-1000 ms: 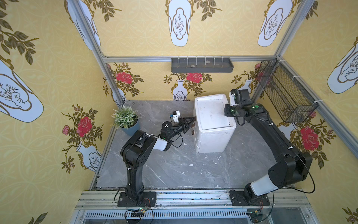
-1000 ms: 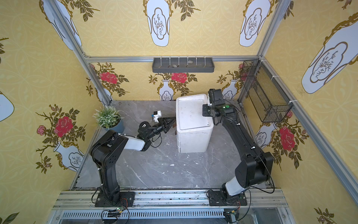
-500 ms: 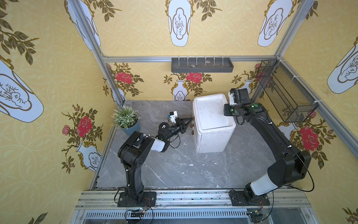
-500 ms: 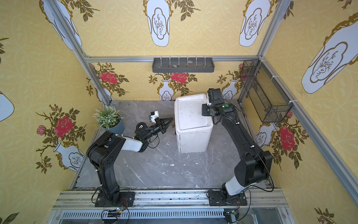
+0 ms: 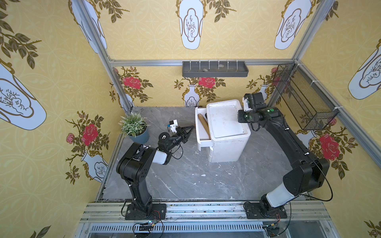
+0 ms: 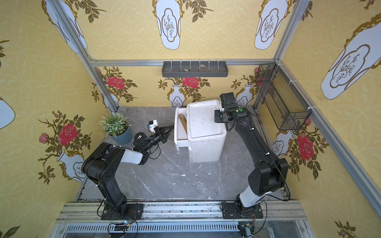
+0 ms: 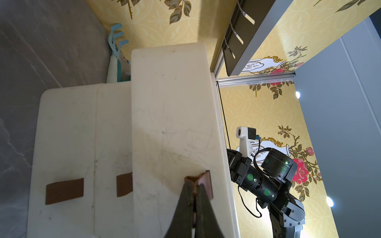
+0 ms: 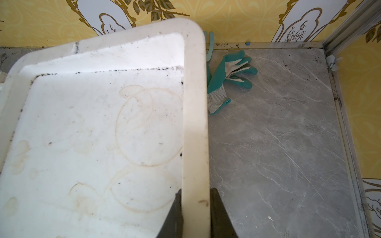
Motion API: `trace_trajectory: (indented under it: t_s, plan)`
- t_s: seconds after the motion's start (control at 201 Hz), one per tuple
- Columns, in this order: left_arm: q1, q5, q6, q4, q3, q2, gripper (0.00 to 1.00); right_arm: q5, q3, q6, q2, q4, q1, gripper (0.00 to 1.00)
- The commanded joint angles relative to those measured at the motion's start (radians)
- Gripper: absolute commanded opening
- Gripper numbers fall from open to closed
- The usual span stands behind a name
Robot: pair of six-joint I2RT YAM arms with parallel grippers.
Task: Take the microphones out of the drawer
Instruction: Open the drawer in the storage box.
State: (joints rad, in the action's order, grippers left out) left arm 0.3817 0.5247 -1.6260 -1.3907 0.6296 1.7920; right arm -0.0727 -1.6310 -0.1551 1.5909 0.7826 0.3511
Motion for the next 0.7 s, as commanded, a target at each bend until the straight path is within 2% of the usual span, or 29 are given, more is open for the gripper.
trace_trajectory:
  t_s: [0.0,0.697]
  plan:
    - [-0.025,-0.004,0.026,-0.003,-0.028,-0.014,0.00,0.001,-0.014,-0.057,-0.005,-0.108,0.000,0.00]
    - [-0.136,0.014,0.042,-0.003,-0.148,-0.107,0.00,-0.018,-0.017,-0.059,-0.003,-0.103,0.002,0.00]
